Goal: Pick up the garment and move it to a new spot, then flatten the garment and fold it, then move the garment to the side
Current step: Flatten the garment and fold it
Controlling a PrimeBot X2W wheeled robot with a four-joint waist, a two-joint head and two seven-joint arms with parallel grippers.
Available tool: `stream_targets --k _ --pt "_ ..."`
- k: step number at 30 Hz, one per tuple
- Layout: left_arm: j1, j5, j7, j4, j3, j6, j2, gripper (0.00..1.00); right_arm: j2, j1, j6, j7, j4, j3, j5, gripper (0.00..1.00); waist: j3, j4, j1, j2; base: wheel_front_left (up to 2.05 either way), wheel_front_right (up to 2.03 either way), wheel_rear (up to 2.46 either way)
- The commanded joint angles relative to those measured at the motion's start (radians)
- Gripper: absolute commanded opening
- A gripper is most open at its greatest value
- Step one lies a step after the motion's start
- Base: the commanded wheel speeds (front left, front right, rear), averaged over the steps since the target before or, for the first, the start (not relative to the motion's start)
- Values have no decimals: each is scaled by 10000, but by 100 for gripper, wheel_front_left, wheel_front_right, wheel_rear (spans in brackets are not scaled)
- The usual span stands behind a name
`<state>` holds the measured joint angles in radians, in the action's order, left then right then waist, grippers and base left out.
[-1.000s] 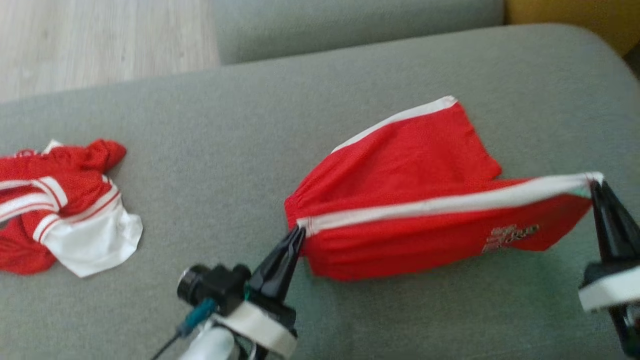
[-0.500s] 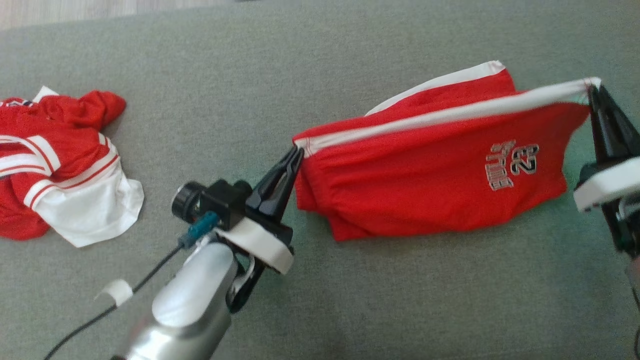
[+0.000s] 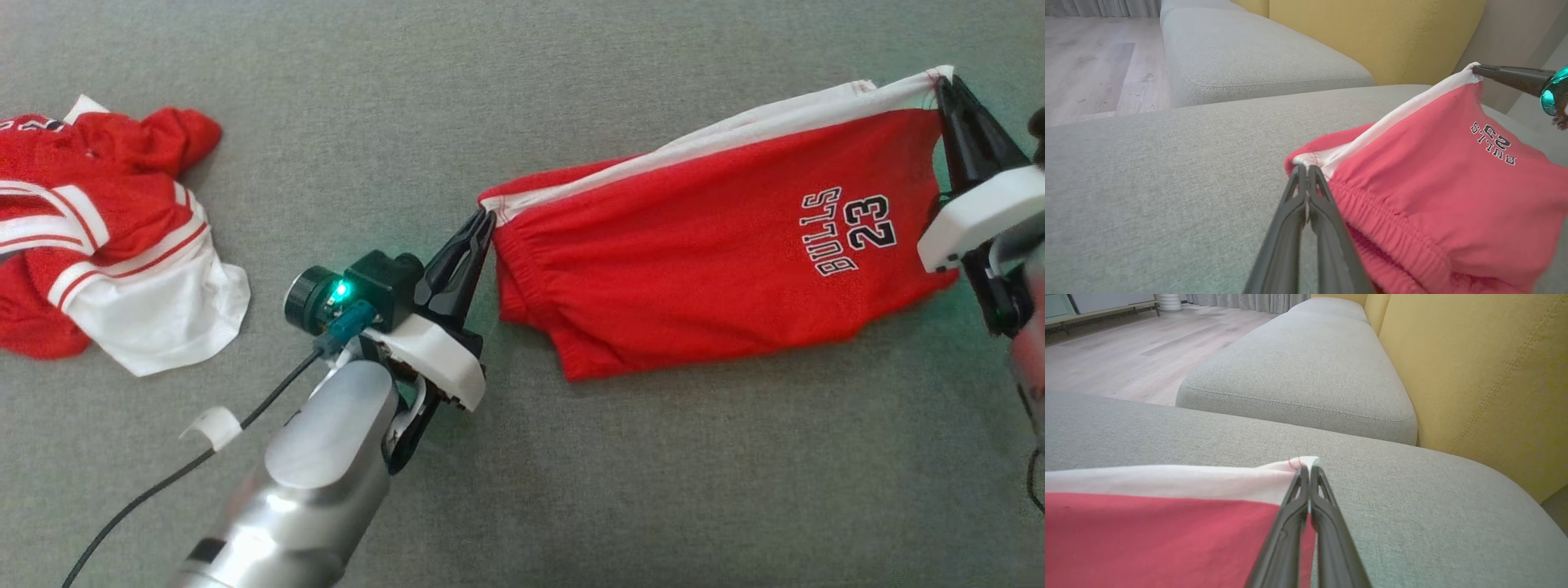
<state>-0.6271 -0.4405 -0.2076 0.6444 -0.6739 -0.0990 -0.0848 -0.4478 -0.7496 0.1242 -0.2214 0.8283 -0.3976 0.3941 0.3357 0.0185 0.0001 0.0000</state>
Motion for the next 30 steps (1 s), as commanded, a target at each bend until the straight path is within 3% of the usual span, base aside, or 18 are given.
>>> stream_targets --k 1,2,3,4,5,6,7,12,15,21,22,26,30 --pt "-435 -24 -130 -137 323 107 -103 0 -79 -212 65 -177 -5 -225 159 12 21 54 -1 0 0 0 0" --pt "-476 -7 -159 -58 309 122 -87 0 -69 -316 65 -227 154 -324 250 37 27 75 -1 0 0 0 0" --pt "-507 -2 -191 14 300 129 -69 0 -57 -406 65 -276 290 -396 327 98 25 91 -1 0 0 0 0" --pt "-504 -38 -219 89 302 124 -42 0 -37 -465 65 -318 400 -462 393 100 8 102 -1 0 0 0 0" --pt "-491 -80 -246 159 289 103 -15 31 -31 -501 65 -351 516 -488 419 100 -24 106 -1 0 0 0 0" --pt "-489 -86 -287 204 275 95 4 70 -17 -505 65 -374 605 -519 423 100 -62 105 -1 0 0 0 0" --pt "-469 -100 -331 249 293 112 21 100 2 -474 65 -387 662 -554 416 100 -115 100 -1 0 0 0 0" --pt "-214 -32 -481 259 358 240 60 100 95 69 65 -399 5 -209 278 100 -449 28 -1 0 0 0 0" --pt "265 168 -530 -100 558 604 11 100 355 958 65 -401 -421 204 247 100 -797 -78 -1 0 0 0 0" --pt "2208 1302 -539 -2518 1478 1959 -102 100 925 2535 65 -402 -549 1290 129 100 -1371 -4 -1 0 0 0 0" --pt "3020 1506 -539 -3397 1918 2377 -8 100 1076 2880 65 -402 -575 1619 29 100 -1474 140 -1 0 0 0 0" --pt "4389 2134 -540 -4780 2368 2833 125 100 1251 3176 65 -403 -435 2309 -310 100 -1611 520 -1 0 0 0 0" --pt "5269 2665 -541 -5760 2489 2994 223 100 1233 2967 65 -402 138 3118 -587 100 -1629 1055 -1 0 0 0 0"
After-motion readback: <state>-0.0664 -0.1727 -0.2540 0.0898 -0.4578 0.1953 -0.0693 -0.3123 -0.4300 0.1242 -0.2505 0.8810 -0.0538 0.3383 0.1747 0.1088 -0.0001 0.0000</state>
